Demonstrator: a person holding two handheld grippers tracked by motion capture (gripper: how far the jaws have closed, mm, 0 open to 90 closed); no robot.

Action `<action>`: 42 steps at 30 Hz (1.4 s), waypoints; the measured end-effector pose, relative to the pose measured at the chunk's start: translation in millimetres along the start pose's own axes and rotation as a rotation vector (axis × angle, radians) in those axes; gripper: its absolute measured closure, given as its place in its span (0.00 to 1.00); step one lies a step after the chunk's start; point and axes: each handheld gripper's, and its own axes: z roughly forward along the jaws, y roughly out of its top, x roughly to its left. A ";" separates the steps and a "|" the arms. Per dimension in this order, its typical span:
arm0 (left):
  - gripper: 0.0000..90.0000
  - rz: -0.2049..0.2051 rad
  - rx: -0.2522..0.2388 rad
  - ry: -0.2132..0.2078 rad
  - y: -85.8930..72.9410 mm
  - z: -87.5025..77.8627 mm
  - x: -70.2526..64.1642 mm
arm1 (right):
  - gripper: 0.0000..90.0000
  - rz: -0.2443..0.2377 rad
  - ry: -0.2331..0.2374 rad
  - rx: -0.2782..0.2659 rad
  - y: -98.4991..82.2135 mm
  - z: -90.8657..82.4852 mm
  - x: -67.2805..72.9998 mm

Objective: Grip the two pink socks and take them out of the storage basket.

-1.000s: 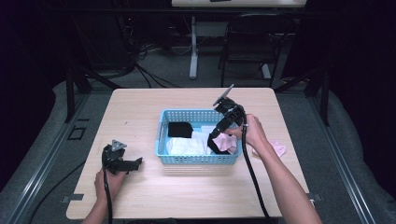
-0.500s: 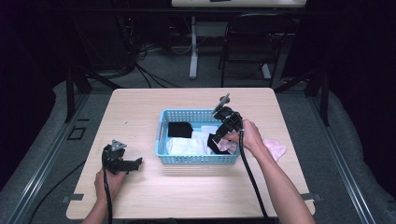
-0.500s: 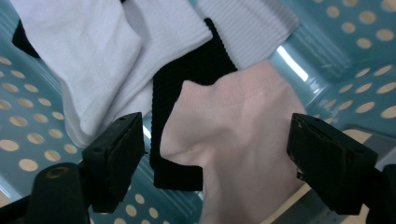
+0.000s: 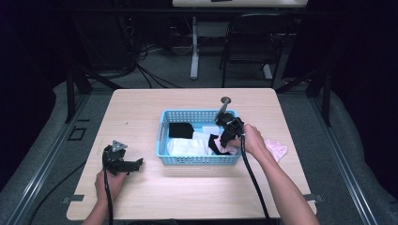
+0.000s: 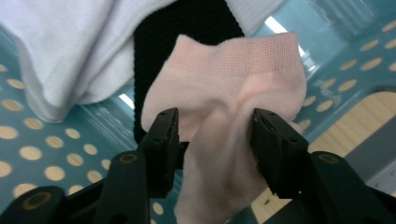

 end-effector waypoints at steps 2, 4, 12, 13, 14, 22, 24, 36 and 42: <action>0.00 0.000 0.000 0.000 0.0 0.0 0.0 | 0.72 0.010 -0.026 0.004 -1.7 2.8 0.1; 0.00 0.000 0.000 0.000 0.0 0.0 0.0 | 0.82 -0.001 -0.036 0.024 -1.5 2.0 -0.9; 0.00 0.000 0.000 0.000 0.0 0.0 0.0 | 0.96 0.029 -0.014 -0.042 -4.3 -16.5 -3.0; 0.00 0.000 0.000 0.000 0.0 0.0 0.0 | 0.97 0.030 -0.009 -0.049 -4.4 -20.3 -2.9; 0.00 0.000 0.000 0.000 0.0 0.0 0.0 | 0.97 0.031 -0.009 -0.061 -4.4 -24.2 -2.1; 0.00 0.001 0.001 0.000 0.0 -0.1 0.1 | 0.97 0.021 -0.003 -0.144 -1.7 -58.6 5.7; 0.00 0.001 0.001 0.000 0.0 -0.1 0.1 | 0.97 0.010 -0.002 -0.164 -0.2 -74.1 8.7; 0.00 0.001 0.001 0.000 0.0 -0.1 0.1 | 0.97 0.028 -0.019 -0.266 -6.1 -132.2 1.7; 0.00 0.001 0.001 0.000 0.0 -0.1 0.1 | 0.97 0.044 -0.038 -0.289 -18.4 -157.0 -8.4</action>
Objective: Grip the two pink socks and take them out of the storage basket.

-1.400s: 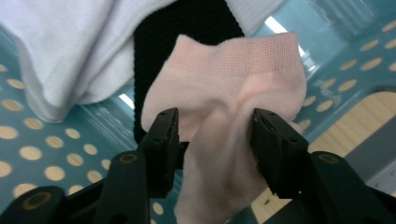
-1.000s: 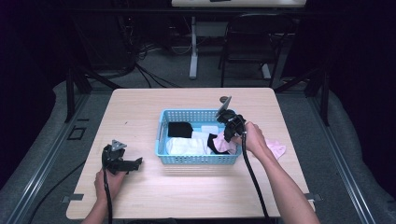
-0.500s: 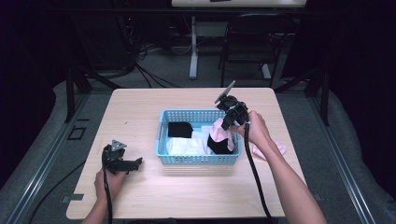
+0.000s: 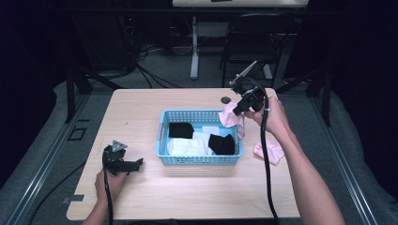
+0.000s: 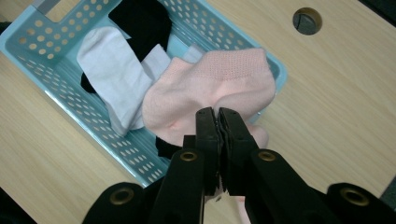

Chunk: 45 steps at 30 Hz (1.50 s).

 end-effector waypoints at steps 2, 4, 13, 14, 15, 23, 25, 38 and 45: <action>0.00 0.000 0.000 0.000 0.0 0.0 0.0 | 0.97 0.014 -0.009 -0.007 -4.3 -11.2 -6.8; 0.00 0.000 0.000 0.000 0.0 0.0 0.0 | 0.97 0.024 -0.014 -0.013 -7.6 -17.4 -11.5; 0.00 0.000 0.000 0.000 0.0 0.0 0.0 | 0.97 0.060 -0.037 -0.017 -22.1 -34.6 -29.4; 0.00 0.000 0.000 0.000 0.0 0.0 0.0 | 0.97 0.062 -0.037 -0.016 -23.8 -36.0 -31.9; 0.00 0.000 0.000 0.000 0.0 0.0 0.0 | 0.97 0.070 -0.040 -0.017 -26.6 -38.1 -35.0; 0.00 0.000 0.000 0.000 0.0 0.0 0.0 | 0.97 0.110 -0.060 -0.018 -42.7 -41.6 -50.8; 0.00 0.000 0.000 0.000 0.0 0.0 -0.1 | 0.97 0.129 -0.063 -0.015 -48.1 -40.1 -56.1; 0.00 -0.002 -0.001 0.000 0.0 0.0 -0.1 | 0.97 0.211 -0.086 0.051 -75.9 -5.6 -87.1; 0.00 0.002 0.002 0.000 0.0 -0.2 0.1 | 0.97 0.235 -0.067 0.057 -79.1 12.6 -94.0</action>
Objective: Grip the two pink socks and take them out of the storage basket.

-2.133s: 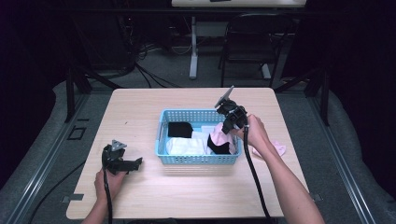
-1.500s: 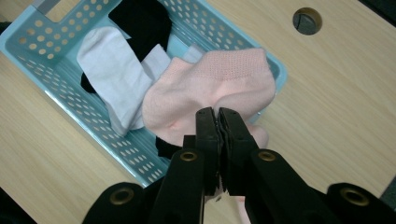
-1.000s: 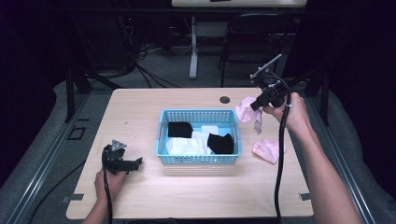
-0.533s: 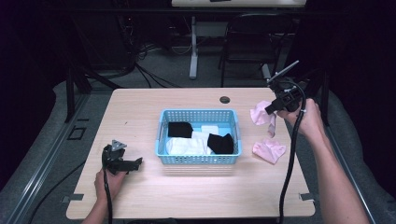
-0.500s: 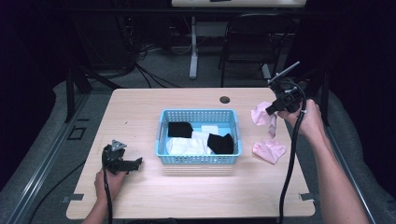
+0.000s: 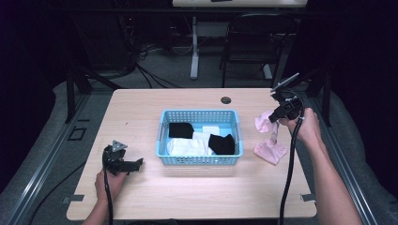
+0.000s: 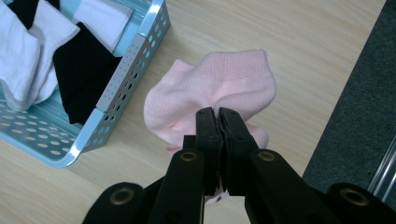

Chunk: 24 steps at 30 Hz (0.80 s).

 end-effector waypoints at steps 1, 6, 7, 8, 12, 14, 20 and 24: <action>0.00 0.000 0.000 0.000 0.0 0.0 0.0 | 0.97 -0.001 0.003 0.010 -0.3 4.3 -0.1; 0.00 0.000 0.000 0.000 0.0 0.0 0.0 | 0.97 0.010 0.006 0.003 -1.8 12.5 -0.4; 0.00 -0.003 -0.003 0.000 0.0 0.2 -0.2 | 0.97 0.011 0.005 0.006 -2.1 15.4 -0.6; 0.00 -0.004 -0.003 0.000 -0.1 0.2 -0.3 | 0.97 0.023 0.009 0.002 -2.9 23.1 -0.9; 0.00 -0.003 -0.003 0.000 -0.1 0.2 -0.2 | 0.97 0.049 0.020 0.004 -2.2 37.9 -5.3; 0.00 -0.003 -0.003 0.000 -0.1 0.2 -0.2 | 0.97 0.058 0.016 -0.002 -2.5 45.3 -4.4; 0.00 -0.003 -0.003 0.000 -0.1 0.2 -0.2 | 0.97 0.071 0.034 0.002 -3.0 66.9 -2.3; 0.00 -0.003 -0.003 0.000 -0.1 0.2 -0.2 | 0.97 0.087 0.032 0.010 -4.4 83.4 0.7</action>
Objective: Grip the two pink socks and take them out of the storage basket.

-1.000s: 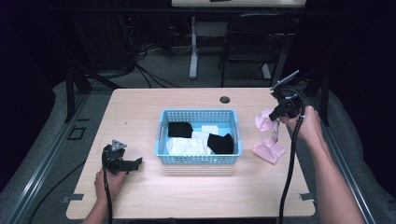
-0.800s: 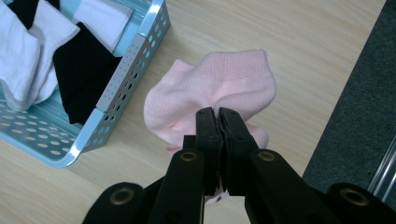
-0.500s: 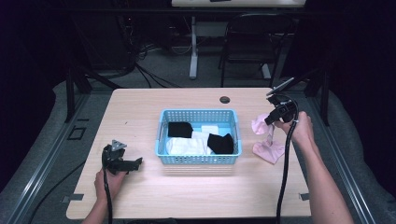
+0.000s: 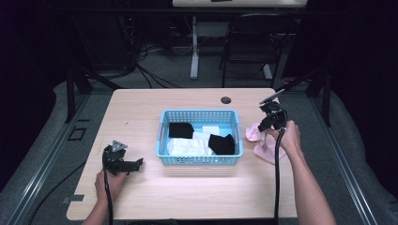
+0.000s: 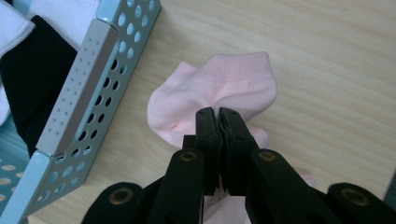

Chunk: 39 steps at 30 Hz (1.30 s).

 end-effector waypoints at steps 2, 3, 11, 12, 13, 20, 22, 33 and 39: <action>0.00 0.000 0.000 0.000 0.0 0.0 0.0 | 0.97 -0.001 0.012 0.011 -0.4 6.5 0.3; 0.00 0.000 0.000 0.000 0.0 0.0 0.0 | 0.97 -0.001 0.010 0.015 -0.6 8.5 0.7; 0.00 0.000 0.000 0.000 0.0 0.0 0.0 | 0.78 0.036 0.020 0.021 -1.6 18.9 0.1; 0.00 0.000 0.000 0.000 0.0 0.0 0.0 | 0.72 0.034 0.013 0.016 -1.5 16.8 0.5; 0.00 0.000 0.000 0.000 0.0 0.0 0.0 | 0.67 0.031 -0.003 0.003 -2.4 11.8 1.9; 0.00 0.001 0.001 0.000 0.0 0.0 0.0 | 0.44 0.031 0.007 -0.027 -5.7 -11.6 0.9; 0.00 0.000 0.000 0.000 0.0 0.0 0.0 | 0.37 0.007 0.004 -0.031 -9.3 -22.9 3.5; 0.00 0.004 0.003 0.000 0.1 -0.2 0.2 | 0.01 -0.091 0.029 -0.112 -49.6 -68.6 15.1; 0.00 0.004 0.003 -0.001 0.1 -0.2 0.2 | 0.00 -0.141 0.014 -0.139 -77.6 -78.3 21.3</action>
